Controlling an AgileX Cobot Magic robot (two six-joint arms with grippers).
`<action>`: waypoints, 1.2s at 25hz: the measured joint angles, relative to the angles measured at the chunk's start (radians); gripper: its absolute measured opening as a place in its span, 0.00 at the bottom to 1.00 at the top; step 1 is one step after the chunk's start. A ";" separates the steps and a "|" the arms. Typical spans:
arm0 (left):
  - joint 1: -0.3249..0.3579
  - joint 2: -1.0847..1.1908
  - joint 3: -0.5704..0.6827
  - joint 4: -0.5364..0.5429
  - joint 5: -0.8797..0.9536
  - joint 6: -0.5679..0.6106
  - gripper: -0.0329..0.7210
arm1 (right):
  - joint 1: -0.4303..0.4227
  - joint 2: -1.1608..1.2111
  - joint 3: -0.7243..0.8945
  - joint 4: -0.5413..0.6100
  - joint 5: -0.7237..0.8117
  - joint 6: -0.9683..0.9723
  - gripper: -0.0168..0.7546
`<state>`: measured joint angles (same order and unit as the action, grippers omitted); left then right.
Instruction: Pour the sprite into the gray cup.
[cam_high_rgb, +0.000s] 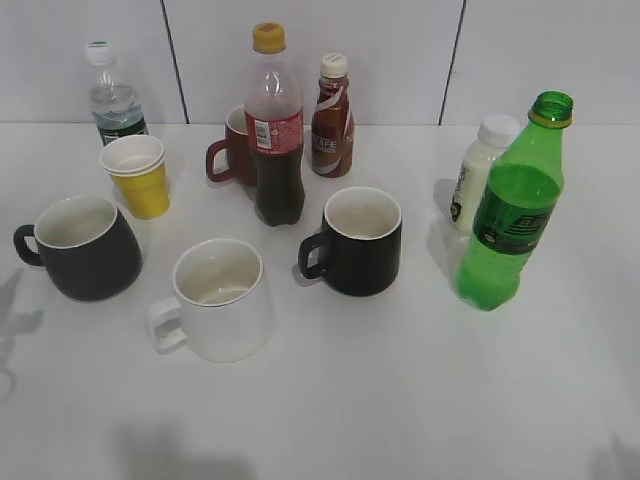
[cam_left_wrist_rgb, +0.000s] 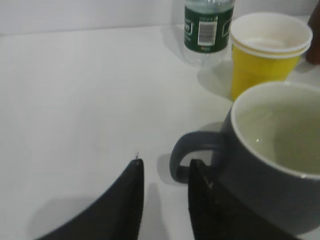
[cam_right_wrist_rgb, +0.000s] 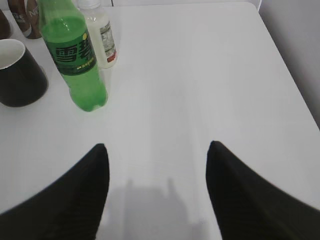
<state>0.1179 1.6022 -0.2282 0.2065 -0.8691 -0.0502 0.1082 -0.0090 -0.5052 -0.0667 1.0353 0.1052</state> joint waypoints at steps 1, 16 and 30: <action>0.015 0.038 -0.002 0.032 -0.032 0.000 0.36 | 0.000 0.000 0.000 0.000 0.000 0.000 0.62; 0.101 0.378 -0.117 0.246 -0.306 0.082 0.48 | 0.000 0.000 0.000 0.001 0.000 0.000 0.62; 0.101 0.471 -0.210 0.273 -0.332 0.086 0.42 | 0.000 0.000 0.000 0.001 0.000 0.000 0.62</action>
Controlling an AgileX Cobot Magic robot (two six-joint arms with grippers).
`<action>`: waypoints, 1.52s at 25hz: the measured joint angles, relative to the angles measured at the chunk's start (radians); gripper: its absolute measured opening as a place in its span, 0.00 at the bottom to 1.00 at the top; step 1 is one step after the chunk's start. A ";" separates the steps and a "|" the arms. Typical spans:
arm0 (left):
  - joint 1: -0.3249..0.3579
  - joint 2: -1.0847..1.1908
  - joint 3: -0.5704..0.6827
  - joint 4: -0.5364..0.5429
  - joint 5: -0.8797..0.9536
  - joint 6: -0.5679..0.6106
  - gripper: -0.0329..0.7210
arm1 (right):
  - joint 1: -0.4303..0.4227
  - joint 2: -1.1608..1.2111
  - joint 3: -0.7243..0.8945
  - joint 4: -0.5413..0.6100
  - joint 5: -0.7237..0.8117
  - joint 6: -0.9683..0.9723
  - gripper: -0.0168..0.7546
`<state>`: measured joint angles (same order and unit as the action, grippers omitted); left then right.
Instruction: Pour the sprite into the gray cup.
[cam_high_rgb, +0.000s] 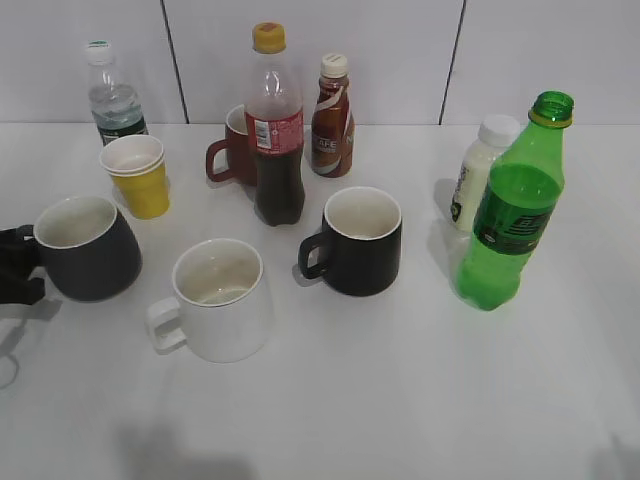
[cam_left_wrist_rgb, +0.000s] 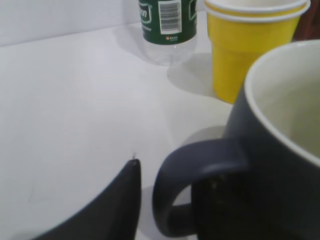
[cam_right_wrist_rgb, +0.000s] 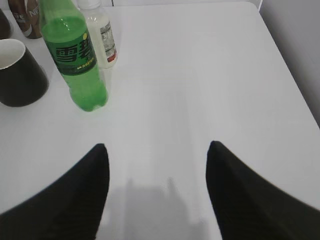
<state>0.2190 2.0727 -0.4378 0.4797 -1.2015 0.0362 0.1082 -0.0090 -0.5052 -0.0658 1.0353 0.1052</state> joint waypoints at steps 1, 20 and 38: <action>0.000 0.000 0.000 0.000 -0.002 0.000 0.39 | 0.000 0.000 0.000 0.001 0.000 0.000 0.62; 0.000 -0.016 0.013 -0.002 0.011 0.010 0.12 | 0.000 0.004 -0.007 0.081 -0.017 -0.064 0.62; -0.007 -0.398 0.151 0.006 0.036 -0.137 0.12 | 0.000 0.928 0.127 0.991 -0.888 -1.036 0.62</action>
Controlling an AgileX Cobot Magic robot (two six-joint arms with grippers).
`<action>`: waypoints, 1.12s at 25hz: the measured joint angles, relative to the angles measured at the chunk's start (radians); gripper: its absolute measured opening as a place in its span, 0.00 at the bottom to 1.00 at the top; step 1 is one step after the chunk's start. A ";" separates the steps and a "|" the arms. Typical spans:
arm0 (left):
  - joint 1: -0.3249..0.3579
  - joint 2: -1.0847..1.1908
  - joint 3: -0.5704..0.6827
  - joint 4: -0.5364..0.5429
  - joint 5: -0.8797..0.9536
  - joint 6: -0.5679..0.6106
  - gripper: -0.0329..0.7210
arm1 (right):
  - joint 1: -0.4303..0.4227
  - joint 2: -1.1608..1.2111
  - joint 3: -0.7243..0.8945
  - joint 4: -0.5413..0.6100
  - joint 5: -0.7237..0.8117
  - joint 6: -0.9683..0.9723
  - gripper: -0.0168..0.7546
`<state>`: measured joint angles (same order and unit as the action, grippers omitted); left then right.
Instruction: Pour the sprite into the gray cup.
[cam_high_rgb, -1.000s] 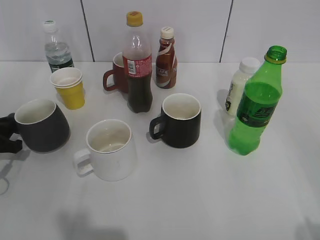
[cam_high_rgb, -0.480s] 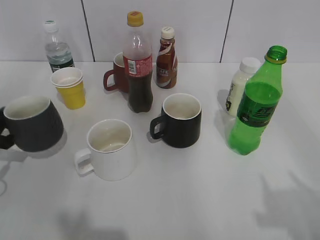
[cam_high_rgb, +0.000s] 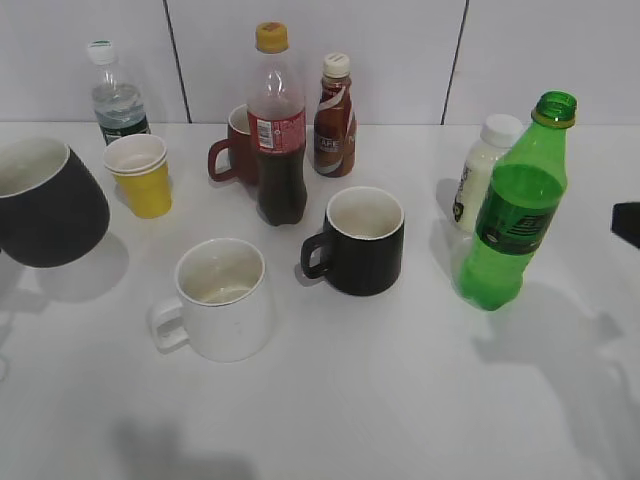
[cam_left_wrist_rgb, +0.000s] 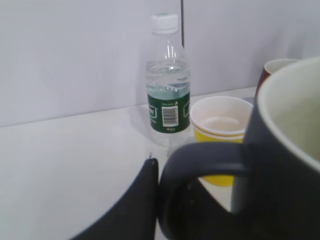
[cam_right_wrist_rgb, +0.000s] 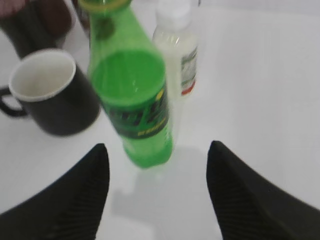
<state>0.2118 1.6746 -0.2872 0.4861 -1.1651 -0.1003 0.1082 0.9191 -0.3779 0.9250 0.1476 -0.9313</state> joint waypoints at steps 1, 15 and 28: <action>-0.008 -0.001 0.000 -0.004 0.000 -0.001 0.12 | 0.000 0.020 0.000 0.033 0.005 -0.046 0.62; -0.111 -0.015 0.000 -0.057 0.001 -0.003 0.12 | 0.000 0.393 -0.009 0.734 0.143 -0.882 0.80; -0.120 -0.034 0.000 -0.048 0.002 -0.003 0.12 | 0.000 0.676 -0.179 0.868 0.158 -1.064 0.82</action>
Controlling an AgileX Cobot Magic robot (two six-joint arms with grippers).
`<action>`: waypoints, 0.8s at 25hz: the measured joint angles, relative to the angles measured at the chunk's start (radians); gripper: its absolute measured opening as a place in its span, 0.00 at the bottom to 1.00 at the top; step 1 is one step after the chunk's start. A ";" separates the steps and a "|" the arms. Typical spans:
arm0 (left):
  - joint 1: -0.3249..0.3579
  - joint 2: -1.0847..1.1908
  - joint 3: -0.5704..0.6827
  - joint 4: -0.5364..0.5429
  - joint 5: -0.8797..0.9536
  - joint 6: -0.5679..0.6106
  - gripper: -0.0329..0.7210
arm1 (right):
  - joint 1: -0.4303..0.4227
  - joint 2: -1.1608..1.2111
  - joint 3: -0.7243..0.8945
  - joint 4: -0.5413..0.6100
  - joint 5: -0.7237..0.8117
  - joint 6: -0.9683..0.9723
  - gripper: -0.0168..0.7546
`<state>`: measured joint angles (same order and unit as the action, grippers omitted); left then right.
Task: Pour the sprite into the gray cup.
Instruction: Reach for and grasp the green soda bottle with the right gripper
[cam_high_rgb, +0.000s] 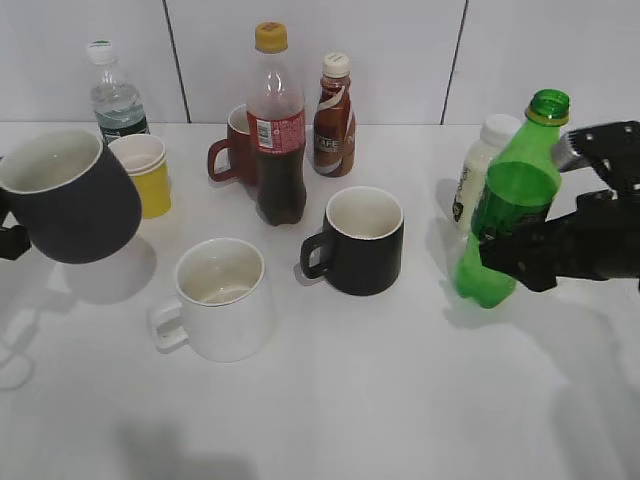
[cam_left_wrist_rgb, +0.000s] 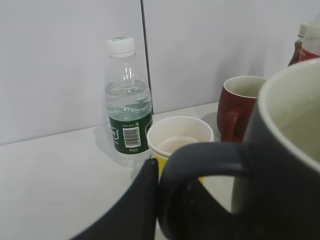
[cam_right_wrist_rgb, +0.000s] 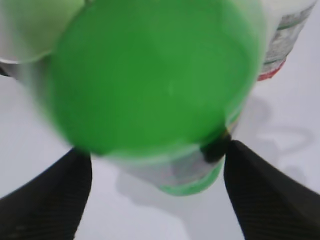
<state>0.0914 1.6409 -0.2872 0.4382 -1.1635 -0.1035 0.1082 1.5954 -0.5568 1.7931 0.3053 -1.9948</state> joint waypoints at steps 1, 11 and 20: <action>0.000 -0.001 0.000 0.001 0.000 0.000 0.12 | 0.000 0.023 -0.012 0.000 0.000 -0.002 0.82; 0.000 -0.002 0.000 0.003 0.000 0.000 0.12 | 0.000 0.113 -0.102 0.026 0.043 -0.131 0.80; 0.000 -0.002 0.000 0.008 0.000 0.000 0.12 | 0.000 0.115 -0.136 0.028 0.053 -0.140 0.59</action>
<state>0.0914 1.6390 -0.2872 0.4465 -1.1635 -0.1035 0.1082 1.7103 -0.6924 1.8215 0.3581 -2.1349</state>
